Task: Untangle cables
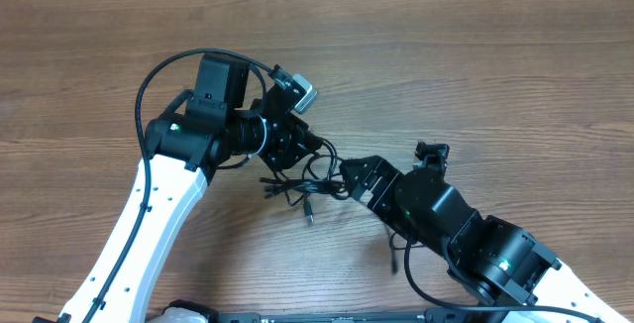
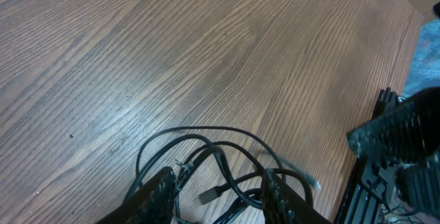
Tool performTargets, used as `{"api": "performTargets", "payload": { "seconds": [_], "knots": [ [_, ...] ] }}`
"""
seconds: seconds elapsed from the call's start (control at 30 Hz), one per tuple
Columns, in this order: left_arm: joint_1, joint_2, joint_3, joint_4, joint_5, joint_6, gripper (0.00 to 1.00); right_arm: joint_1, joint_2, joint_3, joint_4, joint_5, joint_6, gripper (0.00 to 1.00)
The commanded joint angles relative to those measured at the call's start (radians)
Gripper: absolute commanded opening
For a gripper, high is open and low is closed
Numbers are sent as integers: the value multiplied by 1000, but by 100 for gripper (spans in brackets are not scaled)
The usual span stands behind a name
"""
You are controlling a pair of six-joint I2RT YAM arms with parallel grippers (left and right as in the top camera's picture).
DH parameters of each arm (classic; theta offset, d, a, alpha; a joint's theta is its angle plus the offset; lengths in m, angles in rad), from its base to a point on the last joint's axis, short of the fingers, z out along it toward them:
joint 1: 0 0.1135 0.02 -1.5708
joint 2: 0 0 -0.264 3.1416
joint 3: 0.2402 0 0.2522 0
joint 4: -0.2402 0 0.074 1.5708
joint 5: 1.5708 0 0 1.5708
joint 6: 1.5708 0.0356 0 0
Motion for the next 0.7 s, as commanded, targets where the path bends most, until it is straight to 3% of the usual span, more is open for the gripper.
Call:
{"api": "performTargets", "payload": {
  "seconds": [0.0, 0.33, 0.67],
  "knots": [
    [4, -6, 11, 5, 29, -14, 4, -2, -2, 11, 4, 44, -234, 100],
    [4, -6, 11, 11, 29, -13, 4, -2, 54, 11, -18, 47, -824, 100],
    [4, -6, 11, 12, 21, -13, 4, -2, 194, 11, -37, 46, -1094, 100]
  ]
}}
